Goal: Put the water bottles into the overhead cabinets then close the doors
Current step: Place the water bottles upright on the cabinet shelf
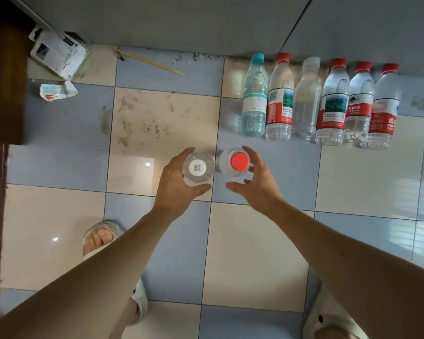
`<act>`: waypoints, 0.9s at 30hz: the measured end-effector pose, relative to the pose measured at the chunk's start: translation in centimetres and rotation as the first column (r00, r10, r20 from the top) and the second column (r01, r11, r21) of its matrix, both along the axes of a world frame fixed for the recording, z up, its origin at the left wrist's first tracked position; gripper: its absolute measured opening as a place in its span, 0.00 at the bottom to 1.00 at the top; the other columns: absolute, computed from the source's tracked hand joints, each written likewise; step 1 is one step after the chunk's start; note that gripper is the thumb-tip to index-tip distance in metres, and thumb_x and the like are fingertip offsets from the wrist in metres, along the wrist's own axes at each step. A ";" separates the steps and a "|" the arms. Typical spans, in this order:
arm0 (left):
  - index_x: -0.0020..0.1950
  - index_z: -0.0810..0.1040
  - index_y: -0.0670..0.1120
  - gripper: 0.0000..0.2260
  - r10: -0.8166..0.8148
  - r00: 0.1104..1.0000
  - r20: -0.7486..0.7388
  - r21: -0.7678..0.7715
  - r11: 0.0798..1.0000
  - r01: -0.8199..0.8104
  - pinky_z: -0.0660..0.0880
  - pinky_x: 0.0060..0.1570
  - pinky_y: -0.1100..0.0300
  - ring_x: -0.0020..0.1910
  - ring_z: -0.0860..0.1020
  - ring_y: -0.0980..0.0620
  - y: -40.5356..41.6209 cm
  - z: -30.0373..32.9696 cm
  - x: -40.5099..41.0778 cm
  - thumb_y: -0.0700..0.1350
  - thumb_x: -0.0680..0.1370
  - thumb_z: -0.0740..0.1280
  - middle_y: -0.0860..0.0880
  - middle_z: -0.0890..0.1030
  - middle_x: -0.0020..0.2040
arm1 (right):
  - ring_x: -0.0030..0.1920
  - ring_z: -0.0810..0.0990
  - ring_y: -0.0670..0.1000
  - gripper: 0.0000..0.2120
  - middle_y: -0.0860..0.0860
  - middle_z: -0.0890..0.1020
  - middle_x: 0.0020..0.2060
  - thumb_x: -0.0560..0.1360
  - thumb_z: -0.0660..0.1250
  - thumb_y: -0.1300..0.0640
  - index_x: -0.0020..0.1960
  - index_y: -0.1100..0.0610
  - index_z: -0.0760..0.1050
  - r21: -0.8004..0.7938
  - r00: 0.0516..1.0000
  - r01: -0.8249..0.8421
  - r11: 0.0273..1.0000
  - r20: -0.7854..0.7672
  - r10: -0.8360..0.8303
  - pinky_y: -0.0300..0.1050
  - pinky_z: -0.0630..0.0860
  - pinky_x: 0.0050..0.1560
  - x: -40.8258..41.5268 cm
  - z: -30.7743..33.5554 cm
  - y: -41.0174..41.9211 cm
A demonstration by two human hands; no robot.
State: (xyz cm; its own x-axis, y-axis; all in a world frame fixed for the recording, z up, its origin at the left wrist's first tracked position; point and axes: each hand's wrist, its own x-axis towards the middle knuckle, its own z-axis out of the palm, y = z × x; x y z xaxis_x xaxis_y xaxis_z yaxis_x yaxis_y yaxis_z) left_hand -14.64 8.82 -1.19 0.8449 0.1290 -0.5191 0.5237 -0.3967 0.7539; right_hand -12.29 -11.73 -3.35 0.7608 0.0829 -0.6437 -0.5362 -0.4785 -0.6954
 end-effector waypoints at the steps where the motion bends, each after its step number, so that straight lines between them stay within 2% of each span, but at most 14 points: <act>1: 0.73 0.71 0.48 0.39 0.036 0.999 0.013 -0.033 0.999 -0.035 0.74 0.62 0.64 0.65 0.75 0.51 -0.2 -0.5 -0.1 0.38 0.65 0.83 0.50 0.78 0.66 | 0.70 0.70 0.52 0.48 0.49 0.69 0.72 0.67 0.82 0.60 0.78 0.43 0.59 0.018 1.000 -0.014 1.000 -0.017 0.014 0.58 0.73 0.69 0.2 -0.6 0.1; 3: 0.68 0.75 0.48 0.34 0.118 0.993 0.031 -0.108 0.988 -0.114 0.75 0.54 0.71 0.60 0.78 0.56 -0.5 -1.4 -0.3 0.34 0.65 0.82 0.54 0.81 0.61 | 0.69 0.73 0.53 0.48 0.51 0.71 0.70 0.65 0.83 0.62 0.77 0.43 0.62 0.067 1.000 -0.018 0.998 -0.023 0.020 0.58 0.73 0.69 0.8 -1.7 0.4; 4: 0.64 0.77 0.51 0.31 0.136 0.990 0.048 -0.131 0.983 -0.129 0.75 0.50 0.73 0.56 0.79 0.60 -0.5 -1.8 -0.3 0.33 0.65 0.81 0.59 0.82 0.56 | 0.66 0.75 0.51 0.45 0.52 0.74 0.68 0.64 0.83 0.63 0.74 0.43 0.66 0.084 1.000 -0.007 0.996 -0.006 0.008 0.56 0.75 0.67 1.1 -2.2 0.5; 6: 0.56 0.77 0.57 0.29 0.118 0.989 0.088 -0.127 0.986 -0.107 0.74 0.47 0.74 0.51 0.80 0.65 -0.7 -2.2 -0.2 0.32 0.65 0.81 0.65 0.83 0.49 | 0.57 0.78 0.41 0.37 0.50 0.79 0.62 0.63 0.83 0.64 0.64 0.40 0.73 0.086 1.000 -0.008 0.996 0.029 0.006 0.48 0.78 0.59 1.6 -2.7 0.4; 7: 0.55 0.77 0.59 0.29 0.109 0.990 0.091 -0.118 0.988 -0.098 0.74 0.48 0.74 0.50 0.80 0.66 -0.8 -2.1 -0.1 0.34 0.65 0.81 0.65 0.83 0.48 | 0.53 0.79 0.37 0.35 0.48 0.80 0.59 0.63 0.83 0.64 0.61 0.39 0.73 0.084 0.999 -0.016 0.996 0.034 0.013 0.43 0.77 0.55 1.8 -2.7 0.4; 11: 0.50 0.77 0.74 0.27 0.091 0.994 0.059 -0.083 0.993 -0.086 0.74 0.51 0.73 0.49 0.79 0.66 -1.2 -0.7 0.1 0.46 0.63 0.81 0.69 0.81 0.47 | 0.54 0.80 0.44 0.36 0.47 0.82 0.58 0.63 0.84 0.59 0.68 0.50 0.74 0.061 0.999 0.034 0.998 -0.031 -0.032 0.36 0.75 0.54 1.4 -1.5 0.2; 13: 0.51 0.76 0.72 0.28 0.095 0.994 0.054 -0.066 0.994 -0.091 0.74 0.53 0.72 0.52 0.79 0.67 -1.2 0.4 0.3 0.44 0.65 0.82 0.71 0.80 0.48 | 0.54 0.80 0.45 0.37 0.45 0.82 0.57 0.63 0.84 0.56 0.69 0.50 0.74 0.061 0.998 0.050 0.997 -0.031 -0.048 0.34 0.74 0.51 1.6 0.1 -0.1; 15: 0.53 0.74 0.69 0.29 0.092 0.994 0.061 -0.046 0.995 -0.089 0.72 0.51 0.76 0.53 0.78 0.68 -1.0 2.1 0.6 0.41 0.66 0.82 0.71 0.80 0.50 | 0.55 0.80 0.46 0.37 0.45 0.82 0.58 0.63 0.84 0.54 0.69 0.49 0.74 0.069 0.999 0.043 0.997 -0.031 -0.041 0.40 0.76 0.54 2.0 2.3 -0.4; 17: 0.57 0.75 0.65 0.29 0.108 0.993 0.048 -0.047 0.993 -0.105 0.71 0.51 0.76 0.54 0.78 0.66 -1.0 4.6 1.1 0.42 0.66 0.83 0.66 0.80 0.54 | 0.55 0.80 0.43 0.34 0.43 0.82 0.56 0.63 0.84 0.54 0.66 0.46 0.74 0.086 0.999 0.041 0.995 -0.031 -0.039 0.42 0.77 0.54 2.9 5.2 -0.9; 19: 0.61 0.76 0.60 0.29 0.122 0.992 0.045 -0.072 0.990 -0.118 0.72 0.50 0.76 0.56 0.79 0.62 -1.4 7.9 2.1 0.43 0.66 0.83 0.61 0.81 0.56 | 0.55 0.80 0.42 0.33 0.40 0.82 0.54 0.63 0.84 0.54 0.63 0.42 0.74 0.103 0.999 0.039 0.994 -0.019 -0.038 0.39 0.75 0.53 4.4 8.7 -1.7; 21: 0.61 0.77 0.58 0.28 0.133 0.990 0.056 -0.091 0.988 -0.127 0.73 0.49 0.77 0.57 0.79 0.58 -2.0 11.8 3.5 0.43 0.66 0.83 0.58 0.82 0.57 | 0.57 0.79 0.47 0.36 0.43 0.81 0.56 0.63 0.84 0.52 0.67 0.45 0.73 0.105 1.000 0.026 0.994 0.010 -0.027 0.43 0.75 0.57 6.3 12.9 -2.6; 23: 0.58 0.77 0.60 0.27 0.146 0.987 0.072 -0.111 0.984 -0.137 0.73 0.49 0.77 0.57 0.79 0.59 -3.0 16.1 4.6 0.42 0.65 0.83 0.60 0.82 0.56 | 0.58 0.79 0.49 0.38 0.45 0.81 0.58 0.63 0.84 0.51 0.70 0.48 0.73 0.086 0.999 0.010 0.996 0.039 -0.013 0.43 0.75 0.57 7.7 17.5 -3.6; 25: 0.57 0.77 0.60 0.26 0.159 0.983 0.089 -0.126 0.981 -0.147 0.75 0.52 0.73 0.58 0.80 0.60 -4.3 20.5 5.5 0.43 0.65 0.83 0.62 0.82 0.56 | 0.58 0.79 0.49 0.37 0.43 0.81 0.56 0.63 0.84 0.51 0.68 0.47 0.73 0.084 0.997 0.011 0.996 0.070 -0.016 0.40 0.73 0.55 8.6 22.4 -4.6; 27: 0.58 0.78 0.58 0.26 0.178 0.979 0.096 -0.138 0.977 -0.164 0.77 0.57 0.65 0.57 0.81 0.60 -5.4 24.8 6.2 0.47 0.65 0.83 0.60 0.83 0.55 | 0.58 0.80 0.47 0.35 0.41 0.82 0.55 0.62 0.85 0.51 0.66 0.46 0.74 0.093 0.994 0.023 0.995 0.102 -0.032 0.43 0.76 0.57 9.2 27.3 -5.7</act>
